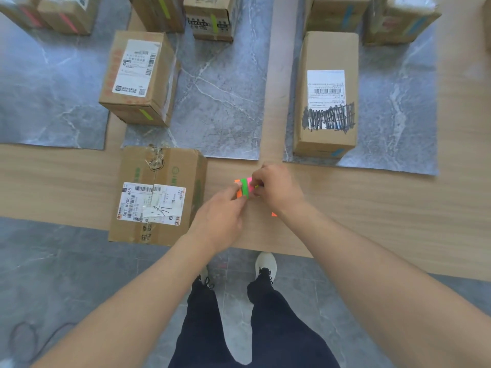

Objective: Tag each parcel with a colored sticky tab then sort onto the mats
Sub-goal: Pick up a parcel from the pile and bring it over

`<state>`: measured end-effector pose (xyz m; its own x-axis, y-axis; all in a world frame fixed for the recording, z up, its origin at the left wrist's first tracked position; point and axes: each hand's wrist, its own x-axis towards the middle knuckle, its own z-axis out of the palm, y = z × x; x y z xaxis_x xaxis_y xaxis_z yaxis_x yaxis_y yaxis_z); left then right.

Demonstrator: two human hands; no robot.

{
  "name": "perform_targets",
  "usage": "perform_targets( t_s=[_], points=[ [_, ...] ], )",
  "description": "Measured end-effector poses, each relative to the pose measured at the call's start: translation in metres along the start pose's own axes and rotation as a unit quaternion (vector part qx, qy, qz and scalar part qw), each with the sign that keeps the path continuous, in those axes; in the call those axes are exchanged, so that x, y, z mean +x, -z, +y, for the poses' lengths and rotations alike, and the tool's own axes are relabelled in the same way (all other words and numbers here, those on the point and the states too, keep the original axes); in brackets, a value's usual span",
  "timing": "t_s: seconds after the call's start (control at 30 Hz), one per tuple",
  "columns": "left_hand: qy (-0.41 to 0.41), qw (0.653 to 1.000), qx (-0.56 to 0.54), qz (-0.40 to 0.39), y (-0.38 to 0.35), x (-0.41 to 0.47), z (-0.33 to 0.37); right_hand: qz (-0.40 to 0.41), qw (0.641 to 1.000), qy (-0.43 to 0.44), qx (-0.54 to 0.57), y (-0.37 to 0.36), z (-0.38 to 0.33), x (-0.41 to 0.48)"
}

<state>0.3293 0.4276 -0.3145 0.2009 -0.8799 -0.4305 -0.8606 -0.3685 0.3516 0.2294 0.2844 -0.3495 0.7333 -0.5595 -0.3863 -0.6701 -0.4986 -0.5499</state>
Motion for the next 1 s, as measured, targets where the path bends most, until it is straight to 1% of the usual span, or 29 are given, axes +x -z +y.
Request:
perform_targets(
  t_s=[0.1, 0.17, 0.27, 0.37, 0.5, 0.57, 0.63, 0.67, 0.73, 0.8, 0.83, 0.87, 0.9, 0.93, 0.97, 1.0],
  points=[
    [-0.013, 1.000, 0.017, -0.006, 0.000, 0.000, -0.005, -0.025, 1.000, -0.004, -0.012, 0.006, -0.002, 0.004],
    [-0.016, 1.000, 0.020, -0.006, -0.001, 0.000, -0.009, -0.033, 0.998, 0.032, -0.050, 0.009, -0.003, 0.001],
    [-0.020, 1.000, 0.008, -0.007, -0.001, 0.000, -0.010, -0.025, 0.992, 0.082, -0.090, 0.013, -0.003, -0.007],
    [-0.025, 1.000, 0.014, -0.006, -0.001, -0.003, -0.007, -0.017, 0.993, 0.083, -0.077, 0.012, -0.001, -0.010],
    [-0.030, 0.998, 0.061, -0.005, -0.002, -0.004, -0.005, -0.011, 0.996, 0.073, -0.043, 0.011, 0.003, -0.008],
    [-0.032, 0.997, 0.067, -0.004, -0.002, -0.003, -0.005, 0.022, 0.999, 0.050, -0.006, 0.009, 0.003, -0.008],
    [-0.034, 0.997, 0.068, 0.000, -0.003, -0.003, -0.006, 0.101, 0.993, 0.004, 0.063, 0.005, 0.003, -0.010],
    [-0.036, 0.997, 0.067, 0.003, -0.003, -0.004, -0.005, 0.151, 0.982, -0.025, 0.110, 0.005, 0.002, -0.011],
    [-0.039, 0.997, 0.059, 0.006, -0.006, -0.003, -0.007, 0.238, 0.946, -0.060, 0.212, 0.007, -0.001, -0.013],
    [-0.037, 0.999, 0.008, 0.008, -0.007, 0.001, -0.008, 0.282, 0.917, -0.050, 0.280, 0.010, -0.006, -0.018],
    [-0.026, 0.998, -0.045, 0.024, -0.006, 0.003, -0.008, 0.290, 0.908, -0.031, 0.301, 0.011, -0.010, -0.021],
    [0.008, 0.992, -0.116, 0.055, -0.002, 0.006, -0.005, 0.297, 0.900, -0.012, 0.318, 0.012, -0.014, -0.024],
    [0.069, 0.970, -0.210, 0.096, 0.004, 0.009, -0.002, 0.304, 0.893, 0.010, 0.331, 0.011, -0.017, -0.028],
    [0.140, 0.926, -0.324, 0.131, 0.013, 0.010, 0.002, 0.314, 0.889, 0.031, 0.332, 0.010, -0.019, -0.032],
    [0.197, 0.862, -0.443, 0.146, 0.024, 0.012, 0.007, 0.325, 0.886, 0.057, 0.326, 0.009, -0.021, -0.035],
    [0.231, 0.795, -0.543, 0.143, 0.035, 0.012, 0.011, 0.333, 0.886, 0.082, 0.312, 0.009, -0.024, -0.039]
  ],
)
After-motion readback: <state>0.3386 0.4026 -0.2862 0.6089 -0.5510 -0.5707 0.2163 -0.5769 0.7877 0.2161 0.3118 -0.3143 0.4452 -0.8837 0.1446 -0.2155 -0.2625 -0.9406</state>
